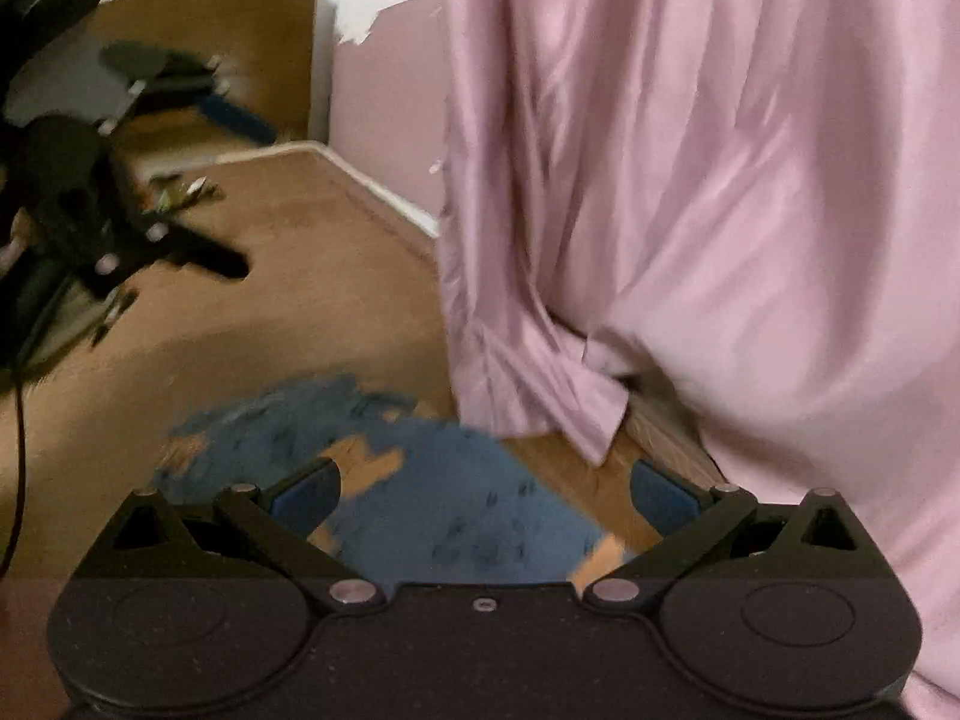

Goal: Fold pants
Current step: 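Reach both grippers to the pants edge and close them on the fabric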

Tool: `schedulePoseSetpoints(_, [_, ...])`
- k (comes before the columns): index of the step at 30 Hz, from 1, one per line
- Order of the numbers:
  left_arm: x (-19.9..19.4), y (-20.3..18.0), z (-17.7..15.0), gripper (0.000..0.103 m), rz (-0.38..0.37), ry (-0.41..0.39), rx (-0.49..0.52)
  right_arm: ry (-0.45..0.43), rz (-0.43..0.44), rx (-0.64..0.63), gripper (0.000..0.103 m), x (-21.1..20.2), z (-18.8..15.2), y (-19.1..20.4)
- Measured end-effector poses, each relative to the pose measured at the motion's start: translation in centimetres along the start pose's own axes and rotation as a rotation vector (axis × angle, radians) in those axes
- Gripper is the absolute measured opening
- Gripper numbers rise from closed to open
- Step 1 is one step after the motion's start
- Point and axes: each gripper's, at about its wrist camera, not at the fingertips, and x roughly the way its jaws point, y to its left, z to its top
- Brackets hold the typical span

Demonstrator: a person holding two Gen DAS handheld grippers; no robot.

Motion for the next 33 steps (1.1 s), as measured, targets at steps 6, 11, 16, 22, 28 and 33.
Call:
schedulePoseSetpoints(6, [9.0,2.6,-2.2,0.103,-0.179,0.080,-0.108,0.104,0.000,0.037,0.102,5.7,-2.2,-3.6])
schedulePoseSetpoints(11, [16.7,-0.1,-3.7,0.103,-0.288,0.174,0.019,0.144,-0.098,0.117,0.102,5.6,-6.0,-7.6])
schedulePoseSetpoints(16, [20.2,0.1,-3.5,0.094,-0.411,0.179,0.014,0.199,-0.131,0.204,0.100,4.7,-8.7,-11.3])
schedulePoseSetpoints(22, [22.3,2.8,-3.7,0.092,-0.523,0.212,-0.084,0.280,-0.170,0.196,0.084,5.8,-11.0,-14.6])
schedulePoseSetpoints(28, [23.0,4.7,-3.7,0.086,-0.501,0.222,-0.178,0.256,-0.167,0.220,0.078,6.6,-12.4,-16.1])
schedulePoseSetpoints(33, [24.2,4.1,-3.2,0.057,-0.565,0.290,-0.256,0.252,-0.154,0.225,0.073,7.6,-12.7,-15.9])
